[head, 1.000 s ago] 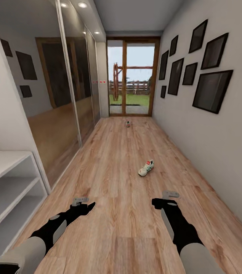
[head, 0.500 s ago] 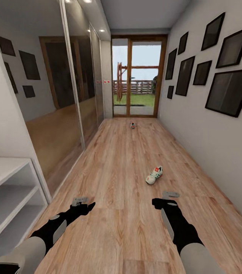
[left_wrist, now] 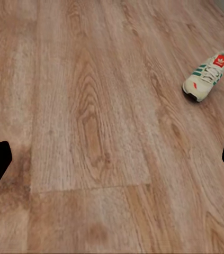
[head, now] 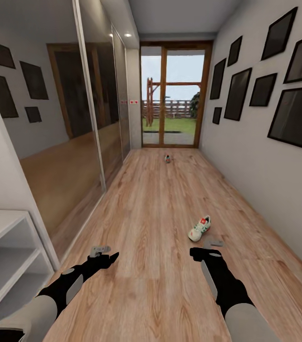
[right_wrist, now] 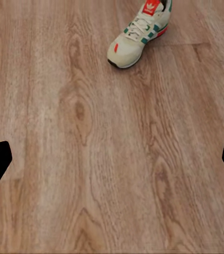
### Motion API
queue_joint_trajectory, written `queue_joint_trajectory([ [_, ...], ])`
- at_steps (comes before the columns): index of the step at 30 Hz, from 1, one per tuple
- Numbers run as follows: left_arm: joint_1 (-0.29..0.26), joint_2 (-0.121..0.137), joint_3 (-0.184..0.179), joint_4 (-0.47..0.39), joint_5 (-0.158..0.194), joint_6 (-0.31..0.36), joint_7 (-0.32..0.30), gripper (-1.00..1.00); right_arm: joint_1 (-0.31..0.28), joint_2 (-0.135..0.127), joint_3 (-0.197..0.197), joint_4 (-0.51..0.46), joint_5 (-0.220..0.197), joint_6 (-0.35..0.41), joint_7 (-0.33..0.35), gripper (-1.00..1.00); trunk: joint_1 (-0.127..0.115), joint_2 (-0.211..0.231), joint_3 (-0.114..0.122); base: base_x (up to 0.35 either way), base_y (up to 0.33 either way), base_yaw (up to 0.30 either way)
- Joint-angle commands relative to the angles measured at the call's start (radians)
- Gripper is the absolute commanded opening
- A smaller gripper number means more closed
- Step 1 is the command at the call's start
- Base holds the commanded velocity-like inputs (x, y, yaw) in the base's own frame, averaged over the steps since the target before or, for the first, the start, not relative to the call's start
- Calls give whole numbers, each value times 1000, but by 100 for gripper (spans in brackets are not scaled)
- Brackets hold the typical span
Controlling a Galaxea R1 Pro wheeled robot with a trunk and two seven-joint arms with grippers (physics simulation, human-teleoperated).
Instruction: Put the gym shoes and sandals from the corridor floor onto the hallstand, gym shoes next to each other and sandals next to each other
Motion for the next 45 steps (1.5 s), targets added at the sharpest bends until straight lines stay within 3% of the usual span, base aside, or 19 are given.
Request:
queue_joint_trajectory([
  [1,-1,1,-6,1,8,-4,-2,100,0,1,-3,-2,5,6,0,100,0,0,-1,345,89,0],
  [45,-1,1,-7,1,8,-4,-2,100,0,2,-3,-2,5,6,1,100,0,0,-1,345,89,0],
])
